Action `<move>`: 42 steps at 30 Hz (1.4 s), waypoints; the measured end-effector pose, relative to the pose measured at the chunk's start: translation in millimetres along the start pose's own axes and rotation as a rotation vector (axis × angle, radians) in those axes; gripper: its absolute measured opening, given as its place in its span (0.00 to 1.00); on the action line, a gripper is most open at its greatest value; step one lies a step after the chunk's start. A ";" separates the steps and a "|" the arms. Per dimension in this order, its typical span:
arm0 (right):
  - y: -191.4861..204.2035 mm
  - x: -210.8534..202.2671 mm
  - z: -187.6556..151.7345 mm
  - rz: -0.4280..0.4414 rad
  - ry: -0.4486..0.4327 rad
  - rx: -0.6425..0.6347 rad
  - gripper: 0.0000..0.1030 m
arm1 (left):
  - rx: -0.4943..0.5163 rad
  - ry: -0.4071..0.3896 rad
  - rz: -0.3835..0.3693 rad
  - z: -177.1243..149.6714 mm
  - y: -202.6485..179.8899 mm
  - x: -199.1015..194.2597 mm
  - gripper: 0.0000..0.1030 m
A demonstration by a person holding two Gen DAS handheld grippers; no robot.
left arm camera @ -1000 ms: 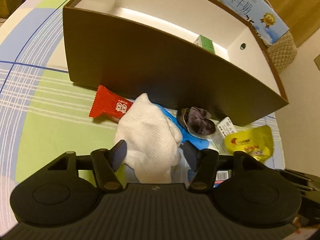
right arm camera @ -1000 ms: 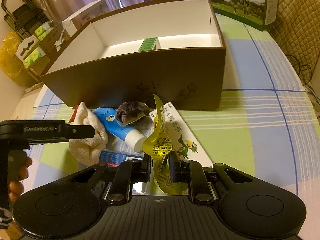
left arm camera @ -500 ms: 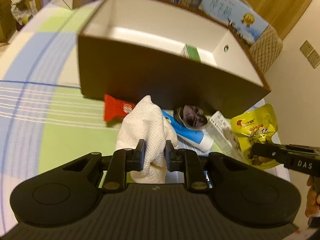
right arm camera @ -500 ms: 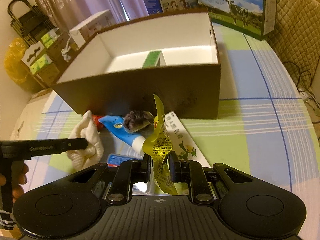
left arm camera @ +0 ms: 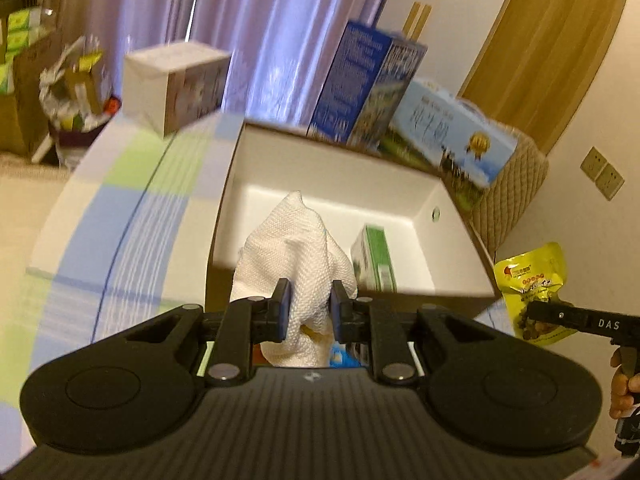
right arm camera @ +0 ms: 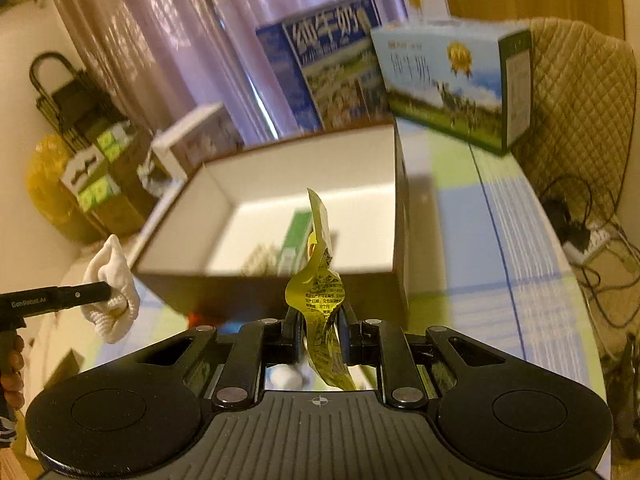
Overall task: Organize objects
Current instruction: 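Lift and carry the towel and yellow packet into the brown box with both tools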
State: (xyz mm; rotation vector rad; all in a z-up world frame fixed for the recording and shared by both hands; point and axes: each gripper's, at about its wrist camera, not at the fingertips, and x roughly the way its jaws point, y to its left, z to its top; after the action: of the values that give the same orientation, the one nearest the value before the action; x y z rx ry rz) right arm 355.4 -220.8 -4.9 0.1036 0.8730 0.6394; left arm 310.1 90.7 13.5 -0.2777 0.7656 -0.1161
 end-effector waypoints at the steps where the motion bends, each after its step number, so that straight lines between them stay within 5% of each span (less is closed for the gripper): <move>1: 0.0 0.9 6.2 0.003 -0.009 0.001 0.14 | 0.003 -0.007 0.007 6.4 -0.8 2.9 0.16; 11: 7.0 37.8 46.6 0.002 -0.032 -0.032 0.14 | 0.032 0.038 0.047 54.0 -9.1 68.5 0.16; 22: 0.2 101.2 57.7 -0.067 0.034 -0.061 0.14 | 0.118 0.213 0.118 51.0 -9.2 156.7 0.16; 30: -8.6 129.4 57.8 -0.093 0.090 -0.059 0.14 | 0.142 0.258 0.154 49.4 -4.2 184.3 0.16; 42: -12.0 148.2 61.3 -0.101 0.115 -0.039 0.14 | 0.136 0.213 0.139 58.4 -3.4 171.1 0.48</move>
State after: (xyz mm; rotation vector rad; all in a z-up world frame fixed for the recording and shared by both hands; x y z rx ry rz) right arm 476.2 -137.0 -70.0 -0.0125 0.9704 0.5711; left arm 473.4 64.5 -59.6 -0.0829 0.9813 -0.0665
